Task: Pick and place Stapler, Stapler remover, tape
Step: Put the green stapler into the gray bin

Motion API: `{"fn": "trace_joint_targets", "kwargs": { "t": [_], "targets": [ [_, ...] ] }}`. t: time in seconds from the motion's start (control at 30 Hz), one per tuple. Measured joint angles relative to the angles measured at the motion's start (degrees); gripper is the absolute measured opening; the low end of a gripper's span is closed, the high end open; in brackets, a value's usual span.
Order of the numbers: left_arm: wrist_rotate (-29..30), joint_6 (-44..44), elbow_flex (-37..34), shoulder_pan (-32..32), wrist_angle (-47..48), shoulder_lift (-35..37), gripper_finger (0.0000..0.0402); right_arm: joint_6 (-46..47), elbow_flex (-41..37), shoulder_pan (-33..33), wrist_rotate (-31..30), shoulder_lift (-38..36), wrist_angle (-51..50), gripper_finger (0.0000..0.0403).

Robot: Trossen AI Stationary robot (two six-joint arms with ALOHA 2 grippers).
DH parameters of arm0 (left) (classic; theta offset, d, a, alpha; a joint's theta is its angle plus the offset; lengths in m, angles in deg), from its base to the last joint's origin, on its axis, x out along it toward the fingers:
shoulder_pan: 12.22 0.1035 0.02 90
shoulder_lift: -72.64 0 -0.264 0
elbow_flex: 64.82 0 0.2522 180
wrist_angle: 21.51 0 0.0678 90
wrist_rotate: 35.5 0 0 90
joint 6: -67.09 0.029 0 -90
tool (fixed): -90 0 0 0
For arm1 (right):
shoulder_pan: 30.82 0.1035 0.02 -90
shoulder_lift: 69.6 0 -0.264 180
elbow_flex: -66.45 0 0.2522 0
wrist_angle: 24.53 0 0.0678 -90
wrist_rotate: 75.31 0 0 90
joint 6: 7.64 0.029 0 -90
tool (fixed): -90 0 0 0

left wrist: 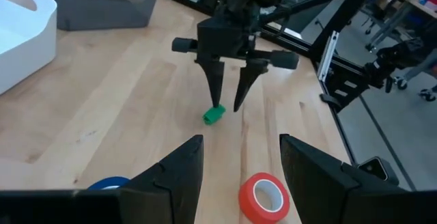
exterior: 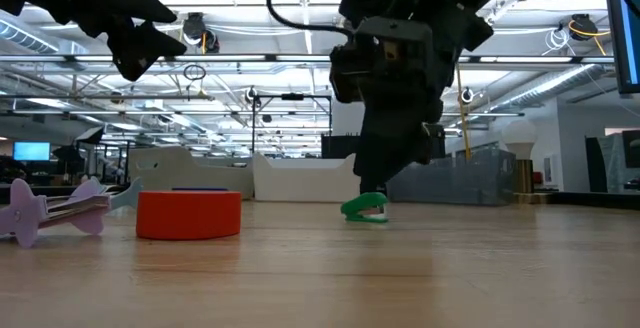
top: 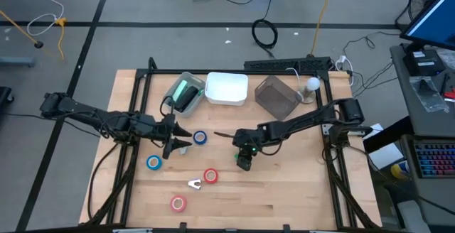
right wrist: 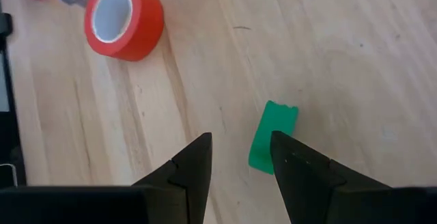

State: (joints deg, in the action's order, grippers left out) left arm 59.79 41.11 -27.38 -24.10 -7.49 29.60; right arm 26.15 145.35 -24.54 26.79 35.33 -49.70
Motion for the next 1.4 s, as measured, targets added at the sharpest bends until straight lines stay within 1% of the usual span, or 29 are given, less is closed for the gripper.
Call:
{"fn": "trace_joint_targets", "kwargs": {
  "t": [0.13,0.27,0.5,0.63,0.97,1.13,1.27,1.33,1.4],
  "targets": [
    [-0.1,0.2,0.0,0.0,0.1,0.0,0.0198,0.0,0.0,0.6,-0.3,0.2,-0.4,0.0141],
    [-0.1,0.5,0.0,0.0,0.1,0.0,0.0198,0.0,0.0,1.4,-3.2,0.2,-0.6,0.0141],
    [-0.3,0.5,0.0,0.0,0.1,0.0,0.0198,1.3,0.0,2.1,-3.5,0.2,-0.5,0.0141],
    [-0.4,0.8,0.0,0.0,0.1,0.0,0.0198,1.7,-0.1,2.4,-4.8,-0.4,-0.2,0.0141],
    [-0.4,0.8,0.0,0.0,1.3,0.0,0.0198,2.2,-0.1,3.4,-4.8,-0.4,-1.0,0.0141],
    [-0.4,1.0,0.0,0.0,1.3,0.0,0.0198,3.3,-0.1,3.4,-6.3,-0.7,-1.1,0.0141],
    [-0.6,1.2,0.0,0.0,1.3,0.0,0.0198,3.9,0.0,3.2,-5.9,-1.7,-0.4,0.0141],
    [-0.8,1.5,0.0,0.0,1.3,0.0,0.0198,4.7,-0.2,2.9,-5.8,-2.6,-2.3,0.0141],
    [-0.8,1.6,0.0,0.0,1.3,0.0,0.0198,4.8,-0.1,2.2,-4.5,-3.0,-1.6,0.0141]
  ]
}}
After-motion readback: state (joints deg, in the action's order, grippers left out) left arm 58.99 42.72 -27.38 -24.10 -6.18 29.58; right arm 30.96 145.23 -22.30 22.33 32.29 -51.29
